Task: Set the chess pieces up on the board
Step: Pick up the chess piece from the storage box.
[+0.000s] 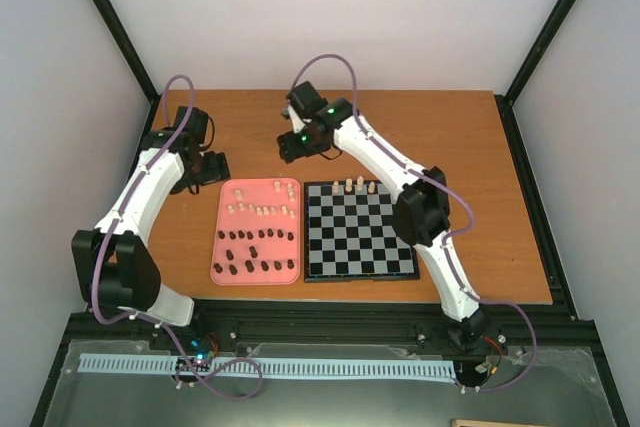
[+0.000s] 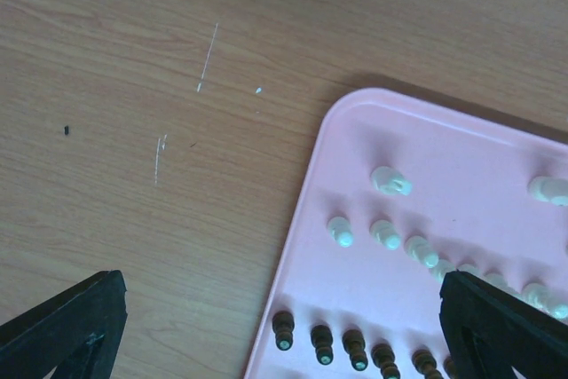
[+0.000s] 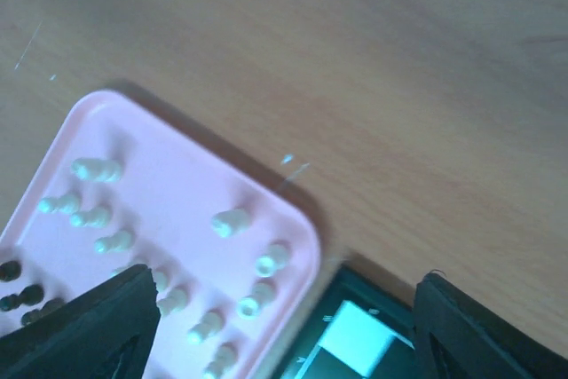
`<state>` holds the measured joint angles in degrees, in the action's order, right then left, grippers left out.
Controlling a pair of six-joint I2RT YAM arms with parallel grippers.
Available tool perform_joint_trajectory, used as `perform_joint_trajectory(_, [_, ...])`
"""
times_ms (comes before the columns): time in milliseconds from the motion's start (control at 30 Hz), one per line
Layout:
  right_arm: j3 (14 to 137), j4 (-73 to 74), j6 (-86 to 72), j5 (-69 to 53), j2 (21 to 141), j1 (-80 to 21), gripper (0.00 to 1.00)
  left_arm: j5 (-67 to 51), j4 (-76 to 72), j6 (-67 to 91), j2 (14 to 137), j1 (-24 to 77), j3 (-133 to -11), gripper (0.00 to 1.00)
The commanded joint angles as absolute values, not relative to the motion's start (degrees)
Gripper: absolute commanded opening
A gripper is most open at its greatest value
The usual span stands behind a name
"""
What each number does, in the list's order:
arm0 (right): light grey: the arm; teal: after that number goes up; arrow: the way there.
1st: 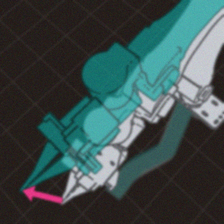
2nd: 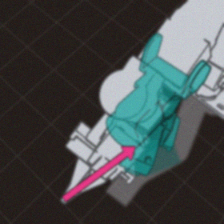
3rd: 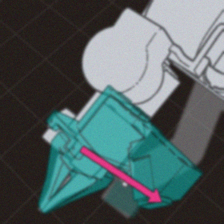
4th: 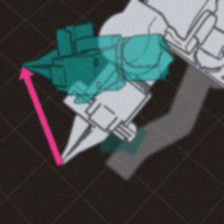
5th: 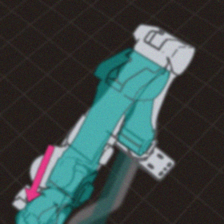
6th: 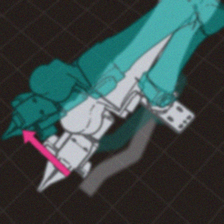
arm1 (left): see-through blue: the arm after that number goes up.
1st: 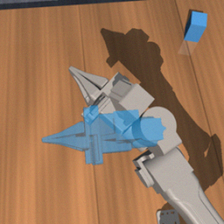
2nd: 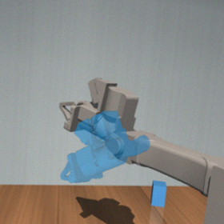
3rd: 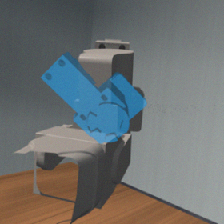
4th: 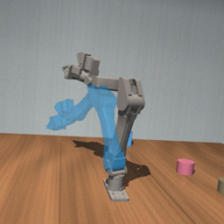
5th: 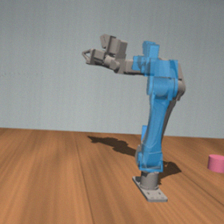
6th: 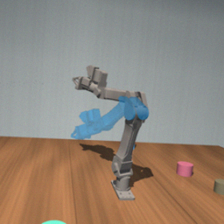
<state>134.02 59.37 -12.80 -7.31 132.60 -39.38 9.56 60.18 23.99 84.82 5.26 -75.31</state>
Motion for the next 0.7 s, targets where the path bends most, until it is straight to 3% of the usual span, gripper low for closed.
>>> perform_joint_trajectory(0, [136.5, 59.7, -11.7, -11.0, 135.9, -43.2, 0.74, 8.9, 58.0, 23.7, 83.0, 4.3, -73.8, 0.98])
perform_joint_trajectory(667, [137.7, 56.0, -8.3, -8.2, 144.1, -46.9, 0.66, 6.7, 57.1, 23.8, 80.1, 4.2, -71.4, 0.98])
